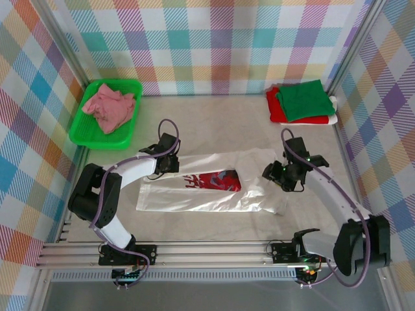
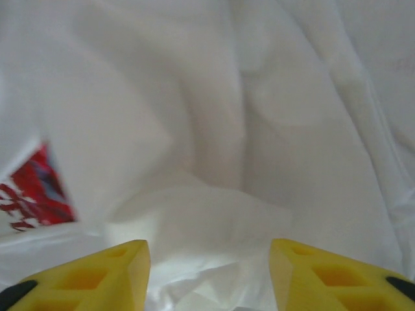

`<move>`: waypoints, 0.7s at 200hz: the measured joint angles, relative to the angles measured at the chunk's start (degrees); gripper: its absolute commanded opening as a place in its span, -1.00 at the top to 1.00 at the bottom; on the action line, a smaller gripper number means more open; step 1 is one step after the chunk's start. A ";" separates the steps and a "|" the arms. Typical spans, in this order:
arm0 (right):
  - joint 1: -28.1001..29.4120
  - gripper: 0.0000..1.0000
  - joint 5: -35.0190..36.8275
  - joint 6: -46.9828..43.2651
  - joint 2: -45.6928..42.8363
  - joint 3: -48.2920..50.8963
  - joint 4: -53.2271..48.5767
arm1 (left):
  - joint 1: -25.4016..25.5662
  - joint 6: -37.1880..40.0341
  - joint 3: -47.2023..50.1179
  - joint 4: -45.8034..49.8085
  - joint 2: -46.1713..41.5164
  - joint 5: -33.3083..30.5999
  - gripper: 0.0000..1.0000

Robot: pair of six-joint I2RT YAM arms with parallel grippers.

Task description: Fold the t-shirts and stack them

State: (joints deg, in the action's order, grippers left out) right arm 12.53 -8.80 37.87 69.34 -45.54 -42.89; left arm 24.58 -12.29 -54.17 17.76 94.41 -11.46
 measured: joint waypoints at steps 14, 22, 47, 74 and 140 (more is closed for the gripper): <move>-0.11 -0.11 -2.47 -0.44 1.66 2.49 0.74 | 0.00 0.15 0.00 -0.02 -0.28 0.00 0.41; -0.11 -0.07 -4.04 -0.68 2.45 3.65 1.49 | 0.00 0.15 0.00 -0.02 -0.31 0.02 0.41; -0.11 0.54 -7.85 -1.77 5.20 5.79 4.74 | 0.00 0.15 0.00 -0.20 -0.31 0.37 0.41; -0.11 1.00 -9.16 -2.27 5.07 6.10 6.01 | 0.00 0.15 -0.02 -0.15 -0.31 0.52 0.41; -0.11 1.00 -8.98 0.66 -10.69 0.61 -3.56 | 0.00 0.15 -0.13 -0.17 -0.28 0.46 0.41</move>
State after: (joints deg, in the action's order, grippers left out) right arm 12.43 -17.78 38.52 58.65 -44.93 -46.46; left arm 24.58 -12.14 -54.30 17.58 94.13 -11.00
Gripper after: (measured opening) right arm 0.048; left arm 0.296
